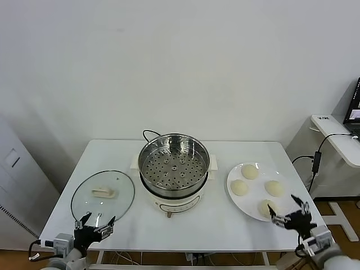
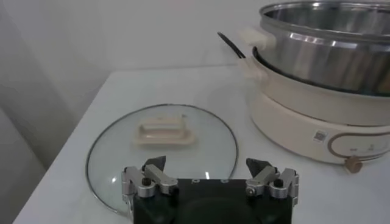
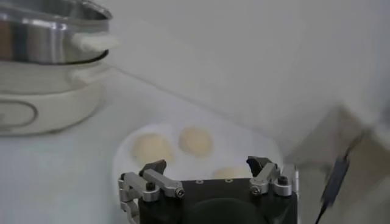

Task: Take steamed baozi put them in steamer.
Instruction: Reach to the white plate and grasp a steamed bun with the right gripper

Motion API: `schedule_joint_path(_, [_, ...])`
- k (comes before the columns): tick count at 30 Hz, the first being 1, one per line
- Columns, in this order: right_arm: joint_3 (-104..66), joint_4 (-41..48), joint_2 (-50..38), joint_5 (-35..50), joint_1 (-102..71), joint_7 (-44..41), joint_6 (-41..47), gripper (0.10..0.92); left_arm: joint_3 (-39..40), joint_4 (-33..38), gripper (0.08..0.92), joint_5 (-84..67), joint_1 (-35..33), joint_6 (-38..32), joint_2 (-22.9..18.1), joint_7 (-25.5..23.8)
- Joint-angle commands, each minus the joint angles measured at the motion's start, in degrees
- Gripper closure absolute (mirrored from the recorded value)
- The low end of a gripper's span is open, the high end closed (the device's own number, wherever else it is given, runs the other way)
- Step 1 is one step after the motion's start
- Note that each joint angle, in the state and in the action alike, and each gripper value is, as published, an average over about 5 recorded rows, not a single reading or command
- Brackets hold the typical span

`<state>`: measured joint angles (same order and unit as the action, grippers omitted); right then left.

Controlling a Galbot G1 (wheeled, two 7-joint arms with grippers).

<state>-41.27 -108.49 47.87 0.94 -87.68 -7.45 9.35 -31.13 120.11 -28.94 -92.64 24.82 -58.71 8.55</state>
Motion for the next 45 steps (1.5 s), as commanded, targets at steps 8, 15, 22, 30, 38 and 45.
schedule_joint_path(8, [21.6, 22.5, -11.6, -21.5, 36.9, -23.0, -7.1, 0.203, 0.1, -0.4, 0.177, 1.6, 0.5, 1.1, -0.6, 0.1])
schedule_joint_path(15, [40.7, 33.0, -16.0, -16.8, 57.0, -35.8, -7.4, 0.203, 0.3, -0.5, 0.177, 2.2, 1.2, 2.2, -1.7, 0.0])
schedule_joint_path(22, [64.0, 44.1, -15.1, -8.8, 79.2, -44.8, -8.6, 0.203, 0.4, -0.8, 0.177, 2.5, 1.7, 2.5, -2.0, -0.1])
schedule_joint_path(30, [79.4, 57.8, -5.3, -8.1, 93.2, -50.1, -13.9, 0.203, 0.4, -1.2, 0.177, 2.5, 1.5, 2.5, -1.9, 0.0])
schedule_joint_path(38, [83.2, 66.9, 3.3, -12.9, 94.6, -50.9, -16.2, 0.203, 0.0, -1.0, 0.177, 2.4, 1.2, 2.5, -1.7, 0.0])
schedule_joint_path(45, [81.2, 70.6, 7.3, -17.4, 92.3, -49.6, -17.2, 0.203, -0.2, -0.9, 0.177, 2.3, 0.9, 2.4, -1.5, 0.0])
